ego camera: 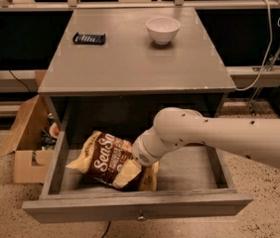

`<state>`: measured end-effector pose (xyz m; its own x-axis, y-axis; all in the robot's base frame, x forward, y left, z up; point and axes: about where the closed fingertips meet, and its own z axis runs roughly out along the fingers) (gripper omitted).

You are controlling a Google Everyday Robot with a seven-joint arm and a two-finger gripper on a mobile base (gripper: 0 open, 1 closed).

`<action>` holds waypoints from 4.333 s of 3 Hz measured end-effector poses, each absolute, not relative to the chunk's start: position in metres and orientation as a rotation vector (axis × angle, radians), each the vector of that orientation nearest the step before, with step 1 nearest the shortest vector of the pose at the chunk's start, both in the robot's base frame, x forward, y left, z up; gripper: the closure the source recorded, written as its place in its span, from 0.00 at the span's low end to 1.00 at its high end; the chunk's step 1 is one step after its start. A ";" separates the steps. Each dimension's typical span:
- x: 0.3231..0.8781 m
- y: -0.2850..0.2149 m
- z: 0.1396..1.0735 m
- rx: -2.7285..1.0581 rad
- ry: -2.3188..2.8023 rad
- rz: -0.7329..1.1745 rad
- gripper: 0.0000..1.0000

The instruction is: Pick brown chip bag from top drawer and place on counter

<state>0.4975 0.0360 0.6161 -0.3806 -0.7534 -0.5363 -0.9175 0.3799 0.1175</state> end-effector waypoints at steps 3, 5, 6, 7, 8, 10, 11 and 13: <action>0.487 0.042 0.656 -1.387 2.075 0.700 0.73; 0.495 -0.049 0.772 -1.233 1.814 0.683 1.00; 0.506 -0.098 0.804 -1.241 1.782 0.643 1.00; 0.506 -0.097 0.805 -1.243 1.779 0.644 1.00; 0.527 -0.083 0.846 -1.269 1.692 0.585 1.00; 0.593 -0.046 0.925 -1.290 1.570 0.499 1.00; 0.635 -0.030 0.930 -1.253 1.613 0.483 1.00; 0.707 -0.010 0.902 -1.149 1.788 0.497 1.00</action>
Offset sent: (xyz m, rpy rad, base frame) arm -0.0149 -0.0045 0.0118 0.1075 -0.0445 0.0213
